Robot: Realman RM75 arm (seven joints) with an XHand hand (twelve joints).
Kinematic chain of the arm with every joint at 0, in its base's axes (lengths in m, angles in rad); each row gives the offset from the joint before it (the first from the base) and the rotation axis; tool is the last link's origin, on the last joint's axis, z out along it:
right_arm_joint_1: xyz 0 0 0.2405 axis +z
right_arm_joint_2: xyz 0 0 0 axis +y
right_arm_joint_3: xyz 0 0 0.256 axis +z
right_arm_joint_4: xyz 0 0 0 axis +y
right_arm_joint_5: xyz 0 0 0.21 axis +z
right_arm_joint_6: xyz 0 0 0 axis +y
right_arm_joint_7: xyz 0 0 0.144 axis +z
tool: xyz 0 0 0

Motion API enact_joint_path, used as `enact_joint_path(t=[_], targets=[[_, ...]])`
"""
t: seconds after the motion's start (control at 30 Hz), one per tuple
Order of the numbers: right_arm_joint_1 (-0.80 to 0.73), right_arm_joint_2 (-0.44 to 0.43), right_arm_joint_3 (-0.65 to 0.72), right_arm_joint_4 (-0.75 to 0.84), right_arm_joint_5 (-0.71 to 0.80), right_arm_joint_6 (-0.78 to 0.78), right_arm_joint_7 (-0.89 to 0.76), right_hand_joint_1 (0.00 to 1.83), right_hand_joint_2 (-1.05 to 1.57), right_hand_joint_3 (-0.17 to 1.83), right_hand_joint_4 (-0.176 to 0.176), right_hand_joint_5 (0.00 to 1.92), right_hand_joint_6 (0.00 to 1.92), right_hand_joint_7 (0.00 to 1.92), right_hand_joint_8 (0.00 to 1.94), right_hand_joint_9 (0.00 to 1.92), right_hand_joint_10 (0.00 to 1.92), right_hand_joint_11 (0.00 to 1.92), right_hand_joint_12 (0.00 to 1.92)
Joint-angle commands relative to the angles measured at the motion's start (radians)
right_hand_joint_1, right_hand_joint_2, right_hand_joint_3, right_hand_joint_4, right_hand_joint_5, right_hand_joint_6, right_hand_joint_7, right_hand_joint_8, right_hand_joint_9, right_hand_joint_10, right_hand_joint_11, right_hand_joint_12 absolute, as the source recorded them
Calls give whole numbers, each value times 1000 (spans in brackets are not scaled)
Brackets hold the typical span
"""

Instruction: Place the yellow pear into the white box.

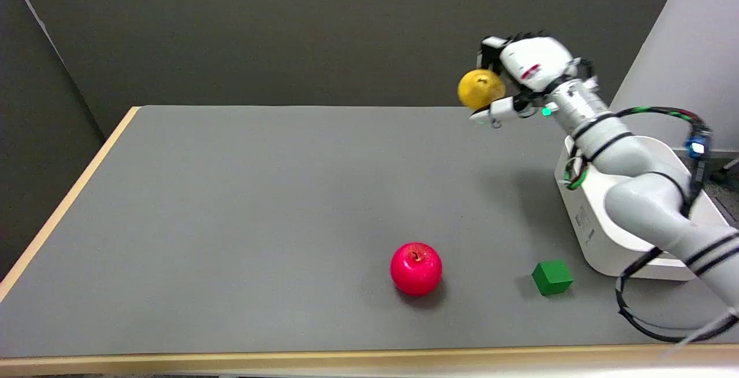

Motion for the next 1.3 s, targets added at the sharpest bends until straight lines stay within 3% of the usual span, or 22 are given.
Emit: enact_joint_path(t=[0.03, 0.07, 0.37, 0.57, 1.0, 1.3], targets=[[-489, -94, 513, 286, 231, 246, -151, 1190, 842, 787, -39, 721, 1549, 931, 1395, 906, 1659, 690, 1837], [-512, -98, 525, 286, 242, 265, -151, 1184, 855, 764, -23, 722, 1551, 918, 1391, 912, 1664, 680, 1852], [-669, -168, 623, 242, 353, 380, -202, 1178, 913, 649, -19, 711, 1520, 900, 1373, 910, 1671, 612, 1889], [-703, -193, 634, 126, 462, 409, -219, 1178, 908, 663, -21, 708, 1527, 899, 1379, 906, 1687, 601, 1895], [-645, -153, 523, -94, 607, 404, -219, 1193, 857, 762, -62, 704, 1536, 931, 1408, 884, 1692, 617, 1908], [-597, -128, 402, -157, 626, 412, -219, 1195, 848, 778, -67, 707, 1535, 936, 1411, 885, 1690, 622, 1914]])
